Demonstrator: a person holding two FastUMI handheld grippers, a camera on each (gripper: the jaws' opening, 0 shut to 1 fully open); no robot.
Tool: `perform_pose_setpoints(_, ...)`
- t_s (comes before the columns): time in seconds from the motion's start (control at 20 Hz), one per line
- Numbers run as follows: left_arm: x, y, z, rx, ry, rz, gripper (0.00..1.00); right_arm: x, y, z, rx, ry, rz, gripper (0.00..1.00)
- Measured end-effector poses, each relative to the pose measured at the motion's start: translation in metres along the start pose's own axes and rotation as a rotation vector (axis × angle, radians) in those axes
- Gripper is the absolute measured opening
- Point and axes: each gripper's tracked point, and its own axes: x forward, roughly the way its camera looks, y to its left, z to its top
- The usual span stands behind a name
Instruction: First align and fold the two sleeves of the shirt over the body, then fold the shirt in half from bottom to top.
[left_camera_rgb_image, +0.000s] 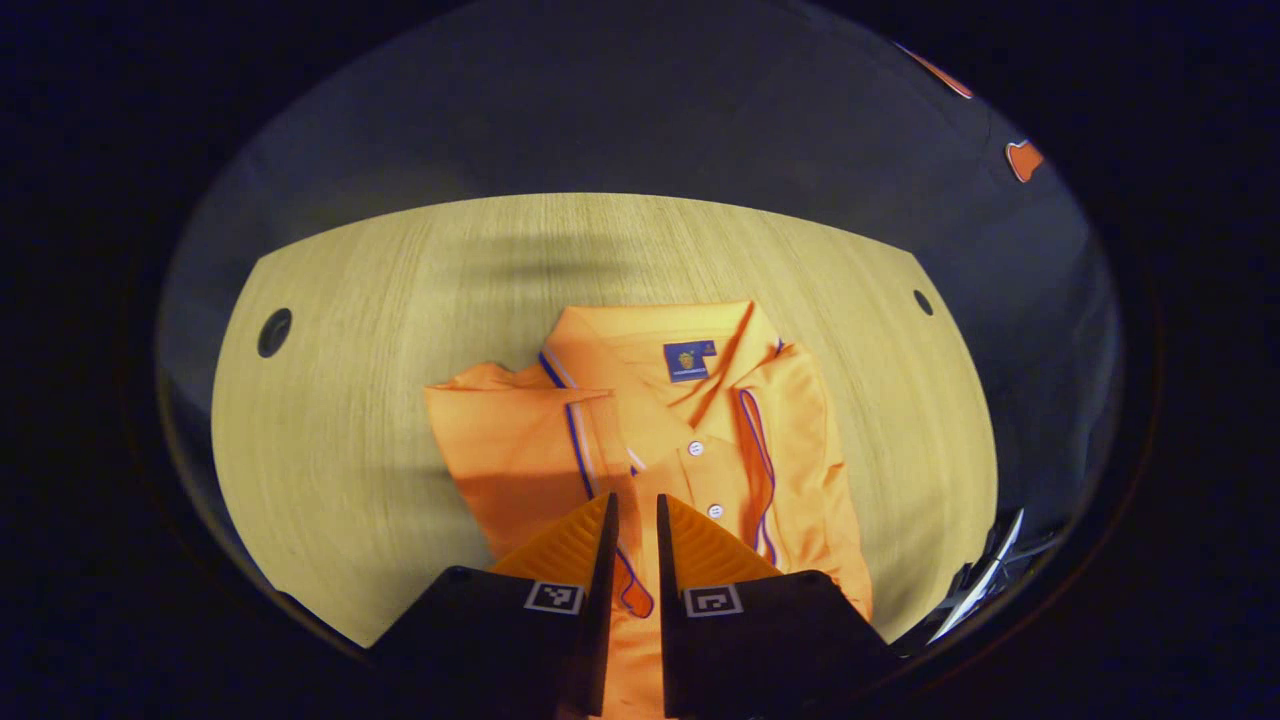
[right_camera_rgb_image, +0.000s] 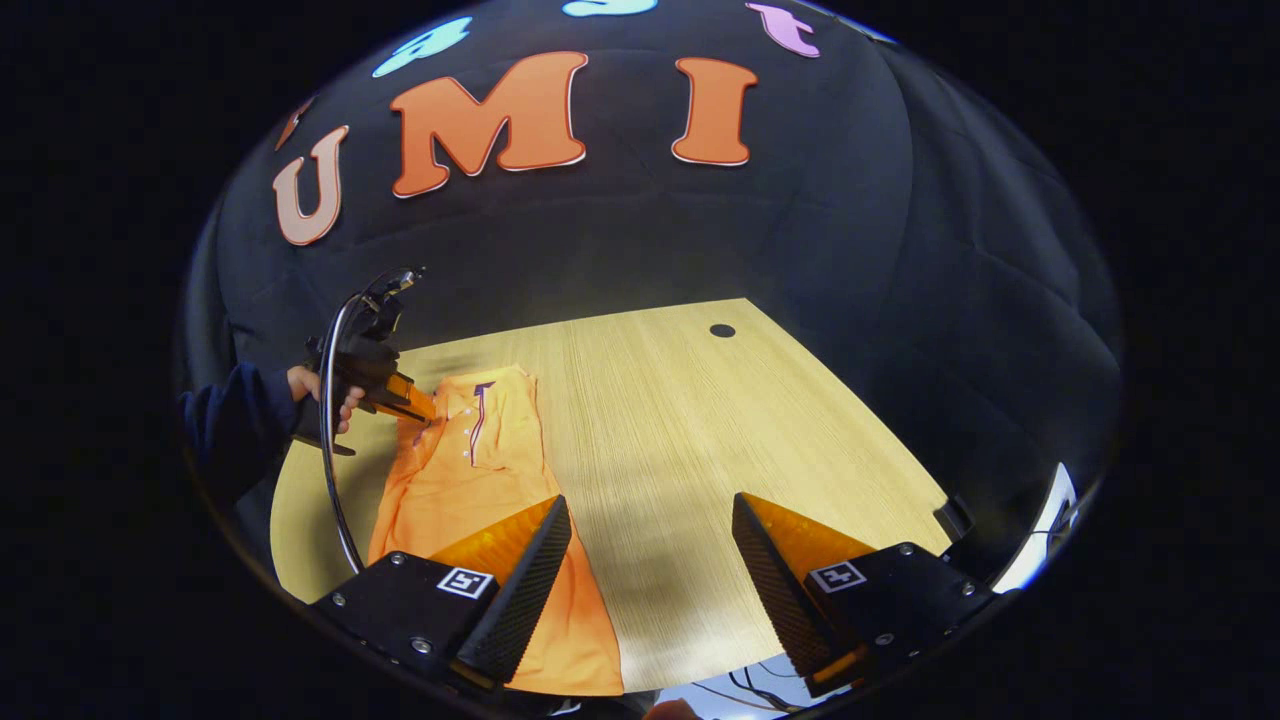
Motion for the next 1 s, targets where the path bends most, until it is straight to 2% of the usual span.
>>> perform_pose_setpoints(0.05,0.001,-0.006,-0.003,-0.002,0.013,-0.027,0.26,0.0,0.001,-0.001,0.009,0.003,-0.005,0.99)
perform_pose_setpoints(0.2,-0.003,-0.01,-0.005,-0.005,0.015,-0.061,0.58,-0.001,0.005,-0.002,0.012,0.01,-0.012,0.99)
perform_pose_setpoints(0.3,-0.01,-0.011,-0.004,-0.018,-0.008,-0.086,0.48,-0.002,0.013,0.0,-0.003,0.003,-0.005,0.99)
perform_pose_setpoints(0.35,-0.018,-0.016,-0.004,-0.027,-0.023,-0.112,0.53,-0.002,0.015,0.001,-0.02,-0.001,0.001,0.99)
perform_pose_setpoints(0.45,-0.034,-0.01,-0.007,-0.02,-0.055,-0.094,1.0,0.001,0.026,0.001,-0.047,0.003,0.028,0.99)
perform_pose_setpoints(0.55,-0.05,0.0,-0.015,-0.006,-0.096,-0.046,0.98,0.003,0.037,0.001,-0.068,0.008,0.07,0.99)
perform_pose_setpoints(0.8,-0.095,0.005,-0.068,-0.071,-0.134,0.003,0.98,0.005,0.054,-0.007,-0.136,0.02,0.198,0.99)
perform_pose_setpoints(0.85,-0.104,0.006,-0.079,-0.078,-0.14,0.015,0.95,0.004,0.055,-0.01,-0.152,0.021,0.217,0.99)
perform_pose_setpoints(1.0,-0.125,0.009,-0.115,-0.109,-0.154,0.061,0.98,0.003,0.054,-0.021,-0.186,0.035,0.274,0.99)
